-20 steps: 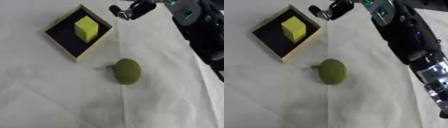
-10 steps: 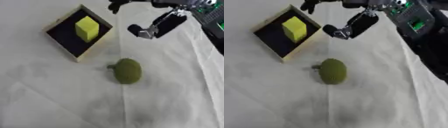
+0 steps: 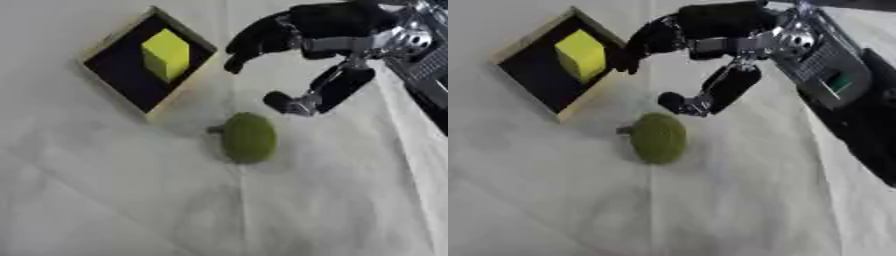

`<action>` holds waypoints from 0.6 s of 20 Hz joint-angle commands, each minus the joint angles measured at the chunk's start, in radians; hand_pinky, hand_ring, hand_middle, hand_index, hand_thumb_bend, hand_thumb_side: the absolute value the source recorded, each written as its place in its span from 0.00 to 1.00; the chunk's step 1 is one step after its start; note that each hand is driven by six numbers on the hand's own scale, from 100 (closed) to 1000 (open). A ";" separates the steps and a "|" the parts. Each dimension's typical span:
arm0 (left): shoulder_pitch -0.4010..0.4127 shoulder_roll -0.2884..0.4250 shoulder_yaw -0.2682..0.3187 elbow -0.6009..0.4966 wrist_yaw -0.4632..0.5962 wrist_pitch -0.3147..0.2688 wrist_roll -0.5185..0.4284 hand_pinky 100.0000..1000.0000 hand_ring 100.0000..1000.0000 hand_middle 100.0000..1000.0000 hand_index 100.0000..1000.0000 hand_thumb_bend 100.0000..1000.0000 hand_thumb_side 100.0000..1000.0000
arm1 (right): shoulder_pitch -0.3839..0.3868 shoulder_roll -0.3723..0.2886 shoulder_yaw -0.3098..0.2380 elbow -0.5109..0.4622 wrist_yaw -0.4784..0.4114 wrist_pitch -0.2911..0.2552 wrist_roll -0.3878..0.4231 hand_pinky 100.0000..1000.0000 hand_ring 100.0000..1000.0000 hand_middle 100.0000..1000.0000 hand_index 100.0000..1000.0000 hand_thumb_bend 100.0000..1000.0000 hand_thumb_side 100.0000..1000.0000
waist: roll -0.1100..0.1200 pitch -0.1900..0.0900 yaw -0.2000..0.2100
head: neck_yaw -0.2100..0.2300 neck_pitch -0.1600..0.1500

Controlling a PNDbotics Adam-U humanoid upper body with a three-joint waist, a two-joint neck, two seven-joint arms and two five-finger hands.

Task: Pick up objects on the table and place them in the box.

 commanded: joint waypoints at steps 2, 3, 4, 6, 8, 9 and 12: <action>-0.012 0.029 0.008 -0.019 -0.005 -0.001 -0.004 0.81 0.60 0.65 0.78 0.00 0.64 | 0.025 0.001 -0.028 -0.017 0.041 -0.090 0.121 0.91 0.92 0.75 0.93 0.00 0.14 | 0.009 -0.012 -0.004 | 0.003 0.005; -0.012 0.030 0.009 -0.019 -0.005 -0.001 -0.005 0.81 0.60 0.65 0.78 0.00 0.64 | 0.035 0.005 -0.031 -0.015 0.052 -0.091 0.126 0.91 0.92 0.75 0.94 0.00 0.14 | 0.010 -0.010 -0.005 | 0.004 0.005; -0.012 0.031 0.009 -0.019 -0.005 -0.001 -0.006 0.81 0.60 0.65 0.78 0.00 0.64 | 0.044 0.008 -0.035 -0.014 0.063 -0.094 0.129 0.92 0.93 0.75 0.94 0.00 0.14 | 0.010 -0.009 -0.006 | 0.004 0.005; -0.011 0.031 0.009 -0.019 -0.006 0.000 -0.009 0.81 0.60 0.65 0.78 0.00 0.64 | 0.060 0.018 -0.045 -0.011 0.087 -0.098 0.128 0.92 0.93 0.76 0.95 0.00 0.18 | 0.010 -0.007 -0.008 | 0.006 0.004; -0.012 0.031 0.010 -0.019 -0.006 0.001 -0.011 0.81 0.60 0.65 0.78 0.00 0.64 | 0.075 0.029 -0.056 -0.010 0.113 -0.103 0.122 0.93 0.94 0.77 0.96 0.00 0.24 | 0.010 -0.005 -0.010 | 0.007 0.003; -0.012 0.031 0.010 -0.019 -0.006 0.001 -0.011 0.81 0.60 0.65 0.78 0.00 0.64 | 0.083 0.035 -0.060 -0.009 0.125 -0.105 0.119 0.93 0.94 0.77 0.96 0.00 0.28 | 0.010 -0.004 -0.010 | 0.007 0.002; -0.013 0.032 0.011 -0.019 -0.006 0.002 -0.013 0.81 0.59 0.65 0.78 0.00 0.64 | 0.105 0.051 -0.065 -0.003 0.155 -0.114 0.126 0.93 0.94 0.77 0.96 0.00 0.38 | 0.011 -0.001 -0.010 | 0.008 -0.001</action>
